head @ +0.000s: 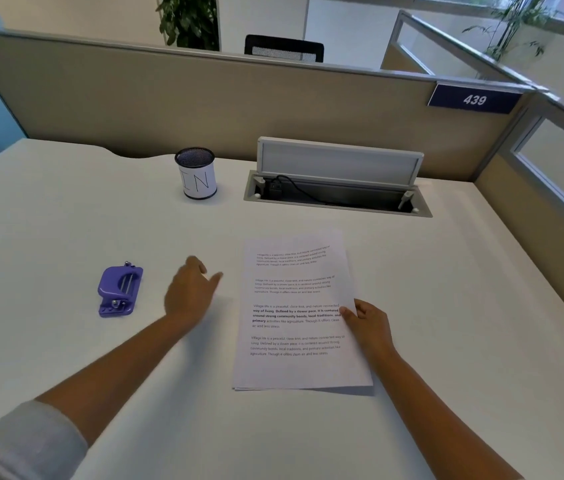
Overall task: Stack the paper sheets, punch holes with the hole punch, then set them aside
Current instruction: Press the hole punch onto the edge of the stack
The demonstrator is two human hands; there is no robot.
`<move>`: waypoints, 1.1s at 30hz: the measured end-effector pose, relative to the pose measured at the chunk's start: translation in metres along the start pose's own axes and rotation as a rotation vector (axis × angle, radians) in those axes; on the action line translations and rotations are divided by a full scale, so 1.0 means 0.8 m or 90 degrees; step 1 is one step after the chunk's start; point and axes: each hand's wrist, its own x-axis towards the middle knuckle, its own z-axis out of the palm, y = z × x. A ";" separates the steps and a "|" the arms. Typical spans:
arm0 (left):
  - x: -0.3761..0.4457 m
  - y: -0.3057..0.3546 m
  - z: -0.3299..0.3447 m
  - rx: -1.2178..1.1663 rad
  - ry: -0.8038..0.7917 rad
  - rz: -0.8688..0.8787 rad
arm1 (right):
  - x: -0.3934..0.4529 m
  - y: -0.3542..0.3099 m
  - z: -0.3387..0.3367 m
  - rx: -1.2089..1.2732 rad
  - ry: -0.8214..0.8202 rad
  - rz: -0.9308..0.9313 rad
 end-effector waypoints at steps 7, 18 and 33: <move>0.074 -0.049 -0.112 0.191 0.277 -0.048 | 0.005 0.003 -0.001 0.042 -0.009 0.027; 0.084 -0.118 -0.132 -0.093 0.036 -0.296 | 0.002 0.003 -0.001 0.046 0.002 0.019; 0.037 -0.050 -0.066 -0.240 -0.065 -0.227 | 0.004 0.003 -0.005 0.081 -0.012 0.035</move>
